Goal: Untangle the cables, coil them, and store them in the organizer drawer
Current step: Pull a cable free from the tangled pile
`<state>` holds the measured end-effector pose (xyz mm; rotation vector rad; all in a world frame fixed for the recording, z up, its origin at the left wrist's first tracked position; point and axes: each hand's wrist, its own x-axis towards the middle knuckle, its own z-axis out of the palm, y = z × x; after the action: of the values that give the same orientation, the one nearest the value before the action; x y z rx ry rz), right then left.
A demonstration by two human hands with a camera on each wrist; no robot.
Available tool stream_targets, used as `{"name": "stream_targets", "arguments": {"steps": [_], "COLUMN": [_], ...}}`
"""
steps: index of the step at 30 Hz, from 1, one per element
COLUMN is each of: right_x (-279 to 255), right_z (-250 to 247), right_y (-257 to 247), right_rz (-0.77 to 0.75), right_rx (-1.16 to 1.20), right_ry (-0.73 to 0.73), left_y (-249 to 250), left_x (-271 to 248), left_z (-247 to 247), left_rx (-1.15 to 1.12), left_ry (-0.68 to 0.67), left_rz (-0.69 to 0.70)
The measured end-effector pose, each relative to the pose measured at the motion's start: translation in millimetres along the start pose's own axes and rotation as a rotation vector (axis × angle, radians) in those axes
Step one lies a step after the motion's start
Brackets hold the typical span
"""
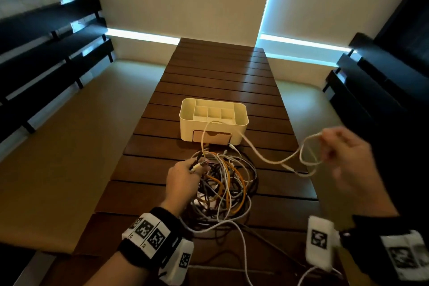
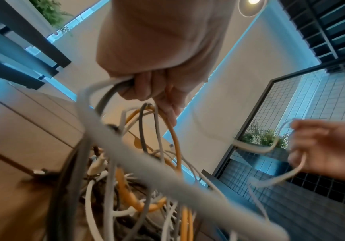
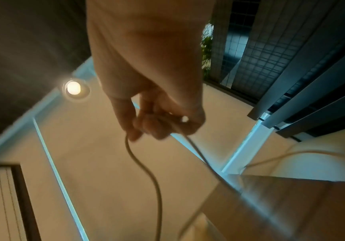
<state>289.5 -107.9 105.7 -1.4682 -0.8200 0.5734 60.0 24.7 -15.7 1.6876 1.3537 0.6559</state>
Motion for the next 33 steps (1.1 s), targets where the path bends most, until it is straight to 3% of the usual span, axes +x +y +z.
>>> {"name": "stream_targets", "arguments": {"steps": [3, 6, 9, 11, 13, 16, 18, 21, 24, 26, 28, 31, 33], "right_x": [-14.0, -16.3, -18.8, -20.1, -25.8, -37.3, -34.5, -22.8, -15.7, -14.4, -14.8, -14.0, -9.0], "right_z": [21.0, 33.1, 47.1, 59.0, 76.7, 104.9, 116.0, 112.4, 95.6, 84.4, 74.2, 47.6, 25.7], "right_y": [40.4, 58.2, 63.7, 64.6, 57.1, 43.3, 39.9, 32.4, 21.7, 8.9, -10.4, -54.9, -84.5], "right_rz": [0.105, 0.217, 0.190, 0.037, -0.272, -0.680, -0.770, -0.662, -0.588, -0.575, -0.553, -0.531, -0.593], "right_rx": [-0.375, -0.447, -0.686, -0.770, -0.784, -0.989, -1.136, -1.274, -1.110, -0.866, -0.681, -0.294, -0.140], "right_ry": [-0.207, -0.206, -0.250, -0.205, -0.182, -0.355, -0.468, -0.593, -0.634, -0.538, -0.378, -0.031, 0.117], "left_y": [1.0, 1.0, -2.1, -3.0, -2.8, 0.5, -0.4, -7.2, -9.7, -8.6, -11.3, -24.9, -39.8], "left_x": [-5.7, -11.2, -12.6, -16.0, -21.8, -29.3, -29.3, -27.0, -24.2, -19.9, -12.1, -0.9, 2.7], "left_z": [0.8, 0.7, 0.5, -0.4, -2.1, -3.5, -3.4, -4.3, -3.5, -1.8, 0.4, 2.2, 3.1], "left_rx": [-0.095, -0.128, -0.044, 0.003, 0.049, 0.126, 0.170, 0.052, 0.026, 0.041, 0.061, 0.303, 0.273], "left_ry": [0.019, 0.023, 0.003, -0.027, -0.053, -0.092, -0.096, -0.109, -0.163, -0.164, -0.154, -0.151, -0.133], "left_rz": [0.006, 0.020, 0.048, 0.082, 0.150, 0.264, 0.324, 0.356, 0.337, 0.319, 0.289, 0.223, 0.148]}}
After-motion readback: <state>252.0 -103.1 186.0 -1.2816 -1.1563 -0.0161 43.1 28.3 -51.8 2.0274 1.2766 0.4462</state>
